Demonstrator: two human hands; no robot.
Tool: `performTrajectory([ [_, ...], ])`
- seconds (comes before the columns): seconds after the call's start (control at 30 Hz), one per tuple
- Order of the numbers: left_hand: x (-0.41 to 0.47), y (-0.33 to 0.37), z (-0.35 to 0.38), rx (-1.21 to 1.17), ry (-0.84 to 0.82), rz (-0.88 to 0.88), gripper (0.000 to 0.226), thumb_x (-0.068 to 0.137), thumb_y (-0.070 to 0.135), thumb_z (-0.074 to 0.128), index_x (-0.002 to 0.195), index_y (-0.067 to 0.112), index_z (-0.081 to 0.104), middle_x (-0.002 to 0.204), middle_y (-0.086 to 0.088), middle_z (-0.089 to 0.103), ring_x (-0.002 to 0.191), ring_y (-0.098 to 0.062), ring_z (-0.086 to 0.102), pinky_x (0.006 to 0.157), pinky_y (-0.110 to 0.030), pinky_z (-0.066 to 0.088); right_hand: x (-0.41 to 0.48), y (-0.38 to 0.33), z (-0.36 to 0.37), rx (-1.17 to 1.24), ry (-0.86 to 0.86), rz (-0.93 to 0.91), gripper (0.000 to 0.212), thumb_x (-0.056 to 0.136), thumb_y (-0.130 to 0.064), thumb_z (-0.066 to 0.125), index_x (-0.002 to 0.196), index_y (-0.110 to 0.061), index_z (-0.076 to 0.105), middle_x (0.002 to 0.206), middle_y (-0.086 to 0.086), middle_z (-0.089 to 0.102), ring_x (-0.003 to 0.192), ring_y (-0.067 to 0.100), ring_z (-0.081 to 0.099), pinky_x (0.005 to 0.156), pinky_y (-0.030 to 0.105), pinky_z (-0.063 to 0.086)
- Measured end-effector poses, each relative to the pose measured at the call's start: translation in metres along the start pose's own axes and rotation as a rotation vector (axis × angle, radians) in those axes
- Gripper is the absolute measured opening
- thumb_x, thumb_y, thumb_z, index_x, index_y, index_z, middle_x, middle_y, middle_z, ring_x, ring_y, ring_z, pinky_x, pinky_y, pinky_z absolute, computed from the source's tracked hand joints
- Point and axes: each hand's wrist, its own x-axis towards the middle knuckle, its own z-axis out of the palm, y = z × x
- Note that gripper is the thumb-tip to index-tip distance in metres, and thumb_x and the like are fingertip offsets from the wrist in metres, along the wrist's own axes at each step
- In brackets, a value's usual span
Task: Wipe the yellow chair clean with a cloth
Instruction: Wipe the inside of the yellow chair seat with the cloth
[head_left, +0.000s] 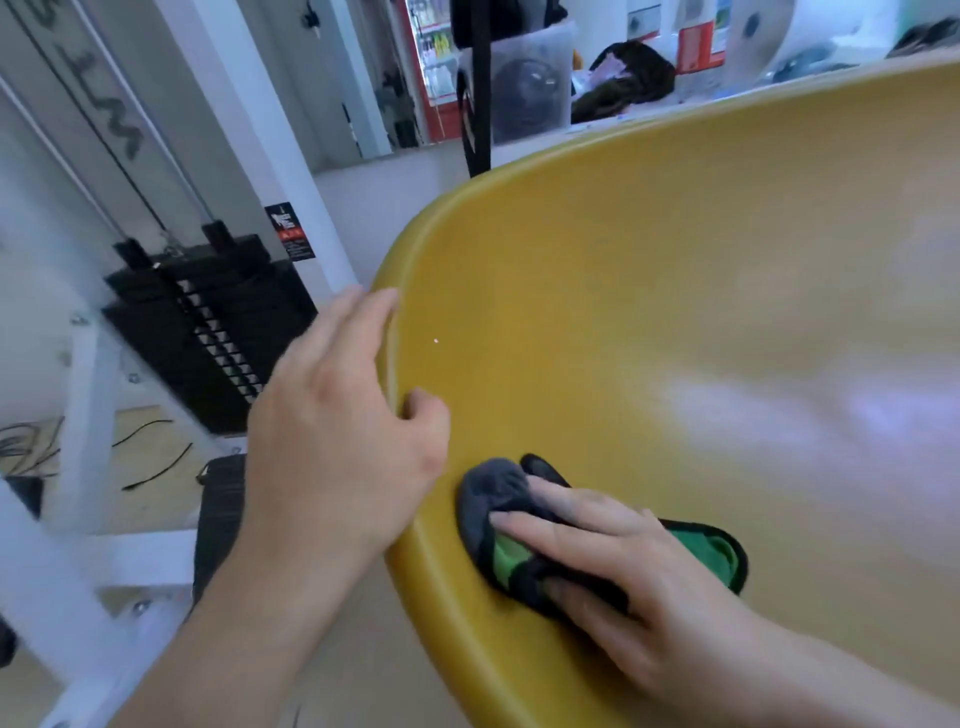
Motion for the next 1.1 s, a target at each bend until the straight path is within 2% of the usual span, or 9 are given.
performTrajectory([
  [0.13, -0.003, 0.005, 0.003, -0.054, 0.043, -0.059, 0.066, 0.075, 0.019, 0.061, 0.138, 0.025, 0.047, 0.145, 0.007, 0.044, 0.130, -0.011, 0.044, 0.103, -0.017, 0.025, 0.076, 0.001, 0.010, 0.006, 0.325, -0.078, 0.047, 0.094, -0.025, 0.047, 0.138, -0.042, 0.043, 0.152, -0.011, 0.038, 0.135, 0.017, 0.043, 0.099, 0.048, 0.043],
  [0.23, -0.001, 0.006, -0.001, -0.019, 0.012, -0.039, 0.065, 0.075, 0.021, 0.057, 0.139, 0.025, 0.046, 0.144, 0.008, 0.045, 0.130, -0.011, 0.042, 0.100, -0.011, 0.020, 0.167, 0.027, -0.011, 0.168, 0.553, 0.279, 0.052, 0.085, -0.020, 0.050, 0.136, -0.018, 0.053, 0.138, 0.007, 0.054, 0.123, 0.030, 0.052, 0.106, 0.044, 0.039],
  [0.3, 0.001, 0.005, -0.004, 0.061, -0.039, -0.001, 0.065, 0.073, 0.024, 0.053, 0.138, 0.019, 0.047, 0.142, 0.003, 0.049, 0.125, -0.019, 0.046, 0.099, -0.016, 0.024, 0.170, 0.026, -0.010, 0.200, 0.544, 0.357, 0.052, 0.085, -0.020, 0.051, 0.137, -0.020, 0.053, 0.136, 0.005, 0.054, 0.124, 0.028, 0.052, 0.107, 0.044, 0.038],
  [0.43, 0.004, 0.006, -0.009, 0.150, -0.084, 0.019, 0.075, 0.062, 0.026, 0.051, 0.136, 0.014, 0.050, 0.137, -0.003, 0.053, 0.121, -0.026, 0.049, 0.100, -0.026, 0.032, 0.056, -0.029, 0.021, 0.229, 0.349, -0.029, 0.045, 0.094, -0.018, 0.054, 0.136, -0.034, 0.050, 0.146, -0.018, 0.044, 0.132, 0.006, 0.043, 0.109, 0.020, 0.032],
  [0.5, 0.001, 0.010, -0.012, 0.173, -0.126, 0.020, 0.078, 0.064, 0.027, 0.047, 0.141, 0.016, 0.043, 0.144, -0.003, 0.046, 0.127, -0.025, 0.043, 0.103, -0.030, 0.031, 0.041, -0.006, 0.019, 0.095, 0.281, -0.140, 0.040, 0.097, -0.026, 0.050, 0.135, -0.037, 0.048, 0.147, -0.016, 0.044, 0.131, 0.008, 0.045, 0.108, 0.021, 0.034],
  [0.7, -0.003, 0.022, -0.013, 0.389, -0.285, 0.059, 0.076, 0.084, 0.024, 0.047, 0.150, 0.011, 0.013, 0.156, -0.011, 0.017, 0.139, -0.027, 0.018, 0.113, -0.033, 0.016, 0.091, 0.119, -0.019, -0.194, 0.428, 0.675, 0.047, 0.095, -0.033, 0.045, 0.142, -0.033, 0.042, 0.151, 0.001, 0.038, 0.131, 0.036, 0.040, 0.104, 0.039, 0.035],
  [0.83, 0.017, 0.030, -0.006, 0.602, -0.261, 0.164, 0.043, 0.076, 0.023, 0.055, 0.114, 0.004, 0.054, 0.129, -0.024, 0.046, 0.117, -0.039, 0.039, 0.094, -0.045, 0.038, 0.044, 0.027, 0.020, -0.116, 0.256, 0.218, 0.048, 0.092, -0.051, 0.033, 0.140, -0.046, 0.035, 0.150, -0.016, 0.036, 0.123, 0.021, 0.042, 0.089, 0.043, 0.046],
  [0.93, 0.060, 0.042, 0.007, 0.696, -0.265, 0.244, 0.025, 0.082, 0.020, 0.052, 0.103, 0.007, 0.048, 0.111, -0.019, 0.049, 0.107, -0.036, 0.043, 0.072, -0.038, 0.035, 0.047, 0.044, 0.008, -0.195, 0.185, 0.102, 0.048, 0.094, -0.056, 0.028, 0.141, -0.048, 0.030, 0.151, -0.014, 0.035, 0.123, 0.022, 0.044, 0.090, 0.044, 0.048],
  [1.1, 0.136, 0.036, 0.047, 0.630, -0.296, 0.252, 0.028, 0.088, 0.010, 0.054, 0.112, 0.001, 0.045, 0.080, -0.013, 0.048, 0.079, -0.033, 0.048, 0.062, -0.038, 0.035, 0.119, 0.122, -0.023, -0.265, 0.431, 0.667, 0.052, 0.097, -0.044, 0.041, 0.147, -0.038, 0.027, 0.150, 0.007, 0.028, 0.127, 0.036, 0.034, 0.101, 0.050, 0.040],
])
